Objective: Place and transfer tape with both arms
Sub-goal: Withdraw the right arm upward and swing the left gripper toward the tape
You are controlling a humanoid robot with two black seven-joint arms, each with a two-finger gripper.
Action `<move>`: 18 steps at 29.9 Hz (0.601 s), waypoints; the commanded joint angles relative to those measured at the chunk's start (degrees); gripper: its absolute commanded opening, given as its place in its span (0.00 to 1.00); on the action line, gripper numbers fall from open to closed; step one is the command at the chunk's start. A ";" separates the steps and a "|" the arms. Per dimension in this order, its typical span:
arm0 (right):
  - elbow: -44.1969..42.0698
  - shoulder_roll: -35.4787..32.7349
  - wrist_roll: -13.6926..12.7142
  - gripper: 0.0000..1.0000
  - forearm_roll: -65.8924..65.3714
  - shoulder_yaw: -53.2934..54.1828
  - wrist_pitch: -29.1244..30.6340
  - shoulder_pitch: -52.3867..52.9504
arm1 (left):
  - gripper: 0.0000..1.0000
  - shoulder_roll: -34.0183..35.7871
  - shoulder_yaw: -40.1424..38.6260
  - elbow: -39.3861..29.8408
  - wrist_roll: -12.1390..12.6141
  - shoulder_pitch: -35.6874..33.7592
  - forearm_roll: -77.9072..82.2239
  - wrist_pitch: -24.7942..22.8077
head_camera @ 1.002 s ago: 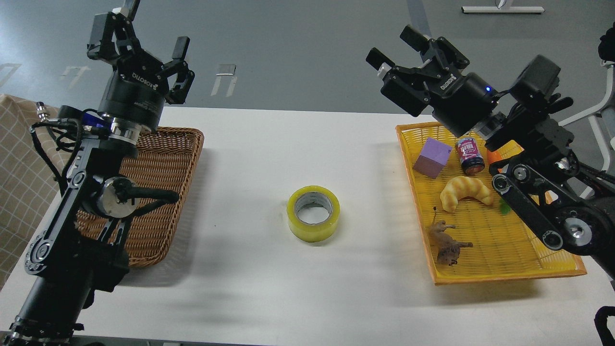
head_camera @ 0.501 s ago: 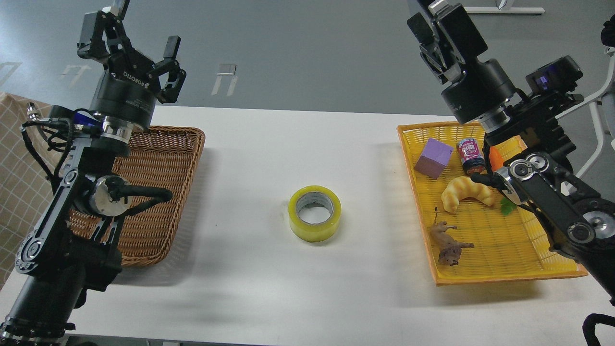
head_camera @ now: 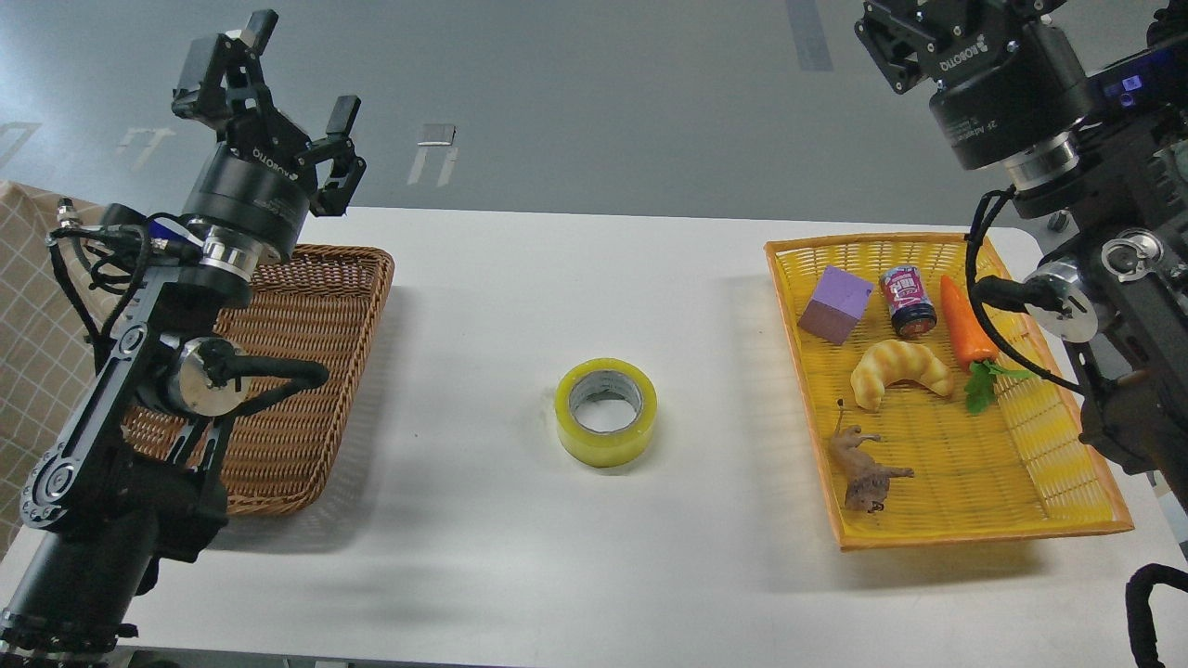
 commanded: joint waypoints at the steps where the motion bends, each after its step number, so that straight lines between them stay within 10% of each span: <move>1: 0.19 -0.30 -0.01 1.00 0.18 0.28 0.32 0.03 | 0.99 1.70 1.60 -0.25 0.23 -0.81 2.56 0.07; 18: 0.28 -0.74 -0.01 1.00 0.27 2.65 0.58 0.90 | 0.99 15.95 30.60 0.19 -0.21 -10.83 47.23 -0.63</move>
